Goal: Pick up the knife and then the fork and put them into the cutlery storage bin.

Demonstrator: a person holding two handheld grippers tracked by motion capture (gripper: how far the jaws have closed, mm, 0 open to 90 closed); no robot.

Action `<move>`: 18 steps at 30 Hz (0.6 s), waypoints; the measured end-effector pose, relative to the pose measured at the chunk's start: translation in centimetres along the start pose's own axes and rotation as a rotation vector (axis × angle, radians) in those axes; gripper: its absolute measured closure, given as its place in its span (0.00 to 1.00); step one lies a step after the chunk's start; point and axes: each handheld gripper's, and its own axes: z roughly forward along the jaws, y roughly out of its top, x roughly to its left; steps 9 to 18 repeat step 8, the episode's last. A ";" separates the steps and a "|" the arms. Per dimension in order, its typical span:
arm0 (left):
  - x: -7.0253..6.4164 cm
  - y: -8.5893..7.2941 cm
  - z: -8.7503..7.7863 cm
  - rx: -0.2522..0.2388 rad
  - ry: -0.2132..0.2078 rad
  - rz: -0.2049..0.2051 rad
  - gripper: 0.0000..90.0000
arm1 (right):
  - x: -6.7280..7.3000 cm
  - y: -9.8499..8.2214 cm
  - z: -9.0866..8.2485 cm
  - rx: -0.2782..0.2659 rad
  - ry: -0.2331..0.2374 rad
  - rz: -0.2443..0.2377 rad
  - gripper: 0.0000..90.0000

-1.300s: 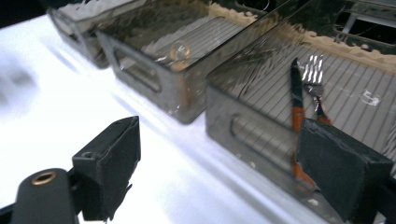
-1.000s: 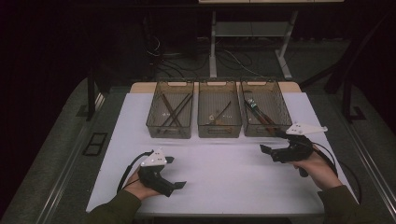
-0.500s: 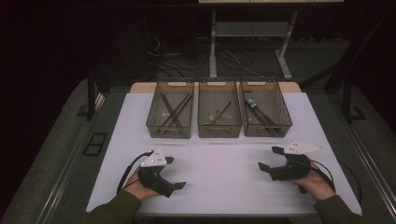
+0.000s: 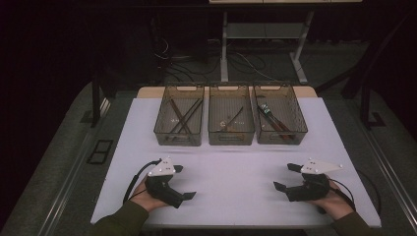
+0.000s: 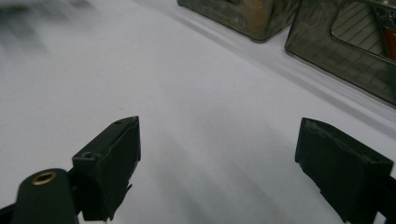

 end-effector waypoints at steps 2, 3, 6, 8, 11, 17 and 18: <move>0.0 0.0 0.0 0.000 -0.001 0.000 0.00 | 0.0 -0.1 -0.1 0.000 -0.004 0.009 0.16; 0.0 0.0 0.1 -0.001 -0.002 -0.001 0.00 | 0.0 -0.1 -0.1 0.000 -0.004 0.010 0.16; 0.0 0.0 0.1 0.001 -0.004 -0.002 0.00 | 0.1 0.0 0.0 -0.002 -0.001 0.002 0.16; -0.1 0.0 0.1 -0.002 -0.004 -0.002 0.00 | 0.2 0.0 0.0 -0.001 0.001 -0.001 0.16; -0.1 0.0 0.1 -0.002 -0.004 -0.002 0.00 | 0.2 0.0 0.0 -0.001 0.001 -0.001 0.16; -0.1 0.0 0.1 -0.002 -0.004 -0.002 0.00 | 0.2 0.0 0.0 -0.001 0.001 -0.001 0.16; -0.1 0.0 0.1 -0.002 -0.004 -0.002 0.00 | 0.2 0.0 0.0 -0.001 0.001 -0.001 0.16</move>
